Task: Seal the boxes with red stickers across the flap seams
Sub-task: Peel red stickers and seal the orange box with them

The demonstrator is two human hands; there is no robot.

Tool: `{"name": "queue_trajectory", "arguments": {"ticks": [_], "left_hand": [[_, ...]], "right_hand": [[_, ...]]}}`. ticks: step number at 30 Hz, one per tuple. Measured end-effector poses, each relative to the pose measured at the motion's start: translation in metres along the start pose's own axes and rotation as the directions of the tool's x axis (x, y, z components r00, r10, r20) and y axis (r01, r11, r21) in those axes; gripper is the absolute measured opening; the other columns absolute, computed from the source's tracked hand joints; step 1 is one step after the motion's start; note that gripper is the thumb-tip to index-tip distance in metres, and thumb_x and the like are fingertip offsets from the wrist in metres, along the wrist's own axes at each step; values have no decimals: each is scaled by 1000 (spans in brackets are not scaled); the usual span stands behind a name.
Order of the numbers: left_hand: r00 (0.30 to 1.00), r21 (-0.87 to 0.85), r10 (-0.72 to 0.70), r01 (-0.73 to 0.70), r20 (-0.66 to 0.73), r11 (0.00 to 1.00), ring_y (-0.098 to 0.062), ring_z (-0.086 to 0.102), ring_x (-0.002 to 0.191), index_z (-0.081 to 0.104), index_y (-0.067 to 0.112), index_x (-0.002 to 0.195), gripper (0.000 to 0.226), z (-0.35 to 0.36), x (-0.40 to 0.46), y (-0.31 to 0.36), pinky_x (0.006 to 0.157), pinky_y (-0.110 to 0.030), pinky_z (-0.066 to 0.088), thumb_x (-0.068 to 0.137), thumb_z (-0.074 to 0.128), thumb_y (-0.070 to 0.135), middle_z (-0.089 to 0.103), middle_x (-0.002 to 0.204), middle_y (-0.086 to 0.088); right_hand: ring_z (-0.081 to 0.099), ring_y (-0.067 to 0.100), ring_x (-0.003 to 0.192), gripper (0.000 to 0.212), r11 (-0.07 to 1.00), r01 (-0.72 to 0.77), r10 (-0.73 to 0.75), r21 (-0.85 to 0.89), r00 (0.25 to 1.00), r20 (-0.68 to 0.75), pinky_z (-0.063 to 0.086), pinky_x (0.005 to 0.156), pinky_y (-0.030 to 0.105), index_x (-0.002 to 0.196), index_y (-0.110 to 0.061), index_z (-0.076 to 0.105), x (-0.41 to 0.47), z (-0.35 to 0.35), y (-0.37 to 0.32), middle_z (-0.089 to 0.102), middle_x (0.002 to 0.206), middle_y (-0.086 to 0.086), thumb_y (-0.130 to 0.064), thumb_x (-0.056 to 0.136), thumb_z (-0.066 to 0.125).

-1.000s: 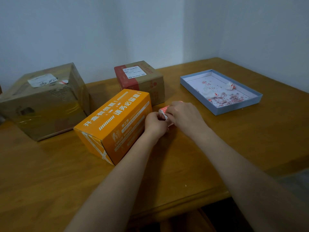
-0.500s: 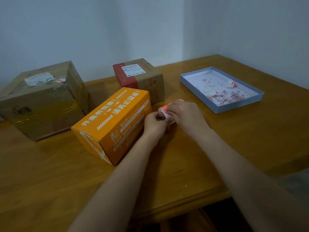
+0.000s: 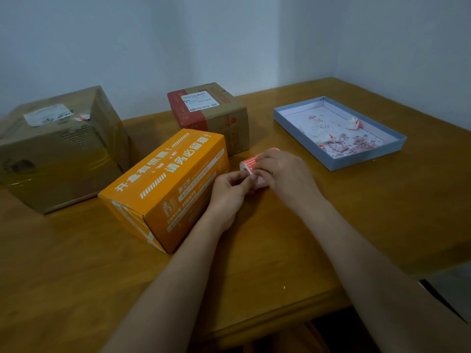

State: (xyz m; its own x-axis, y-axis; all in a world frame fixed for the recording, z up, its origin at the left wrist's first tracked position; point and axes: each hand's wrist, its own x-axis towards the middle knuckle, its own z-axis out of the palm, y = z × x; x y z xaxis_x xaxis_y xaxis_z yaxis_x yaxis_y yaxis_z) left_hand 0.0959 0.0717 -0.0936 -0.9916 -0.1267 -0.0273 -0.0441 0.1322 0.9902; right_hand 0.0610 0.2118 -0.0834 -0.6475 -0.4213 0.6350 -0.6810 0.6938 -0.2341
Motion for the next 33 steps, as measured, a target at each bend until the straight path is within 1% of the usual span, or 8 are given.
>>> {"name": "queue_trajectory", "arguments": {"ticks": [7,10,15,18,23,25,28,33], "left_hand": [[1000,-41,3,-3,11,999,-14,66,87,73,12,103,16,-1,4,-6,80,-25,53,94,60,16,73,97,-6],[1000,-43,8,-7,6,999,-18,67,92,73,14,100,14,-1,4,-6,85,-27,55,93,61,16,73,96,-6],[1000,-46,5,-5,2,999,-17,68,89,73,9,103,17,-1,5,-6,79,-24,54,93,61,15,73,96,-8],[1000,-45,7,-7,-5,999,-15,67,85,73,6,105,19,0,4,-5,76,-22,54,93,61,15,73,96,-8],[1000,-44,-10,9,-18,999,-19,67,88,73,11,101,15,0,4,-5,84,-29,56,93,62,15,73,95,-9],[1000,-43,-16,15,-22,999,-18,66,87,74,11,101,15,1,4,-5,83,-28,56,93,62,14,73,95,-8],[1000,-46,-18,17,-24,999,-17,66,85,74,11,100,15,1,4,-5,82,-27,55,93,61,14,73,95,-10],[999,-43,-25,24,-25,999,-17,65,83,74,10,99,16,1,5,-5,80,-27,54,94,60,15,72,94,-10]], "right_hand": [[65,28,78,9,998,59,-59,-31,998,14,55,54,40,83,-7,77,1,0,-1,71,86,12,-14,79,73],[65,30,78,10,996,67,-65,-51,997,38,56,56,41,85,-7,77,3,1,0,72,86,13,-15,80,73],[66,29,75,15,995,70,-67,-73,997,42,55,57,39,87,-7,77,3,2,1,71,86,13,-18,84,68],[65,30,73,14,993,68,-63,-99,997,54,54,56,38,87,-6,77,3,2,0,70,85,14,-18,83,71],[66,33,77,16,988,36,-22,-151,996,90,55,59,40,90,-6,76,6,3,-3,70,91,14,-20,84,71],[65,33,75,15,986,37,-23,-163,996,91,51,58,34,90,-7,76,7,3,-4,70,90,14,-18,86,69],[64,31,71,13,983,37,-20,-181,995,93,38,55,28,90,-6,76,7,4,-6,69,87,13,-16,87,68],[62,32,64,11,977,44,-24,-208,995,97,38,50,29,86,-4,75,8,5,-6,67,83,13,-14,84,70]]}}
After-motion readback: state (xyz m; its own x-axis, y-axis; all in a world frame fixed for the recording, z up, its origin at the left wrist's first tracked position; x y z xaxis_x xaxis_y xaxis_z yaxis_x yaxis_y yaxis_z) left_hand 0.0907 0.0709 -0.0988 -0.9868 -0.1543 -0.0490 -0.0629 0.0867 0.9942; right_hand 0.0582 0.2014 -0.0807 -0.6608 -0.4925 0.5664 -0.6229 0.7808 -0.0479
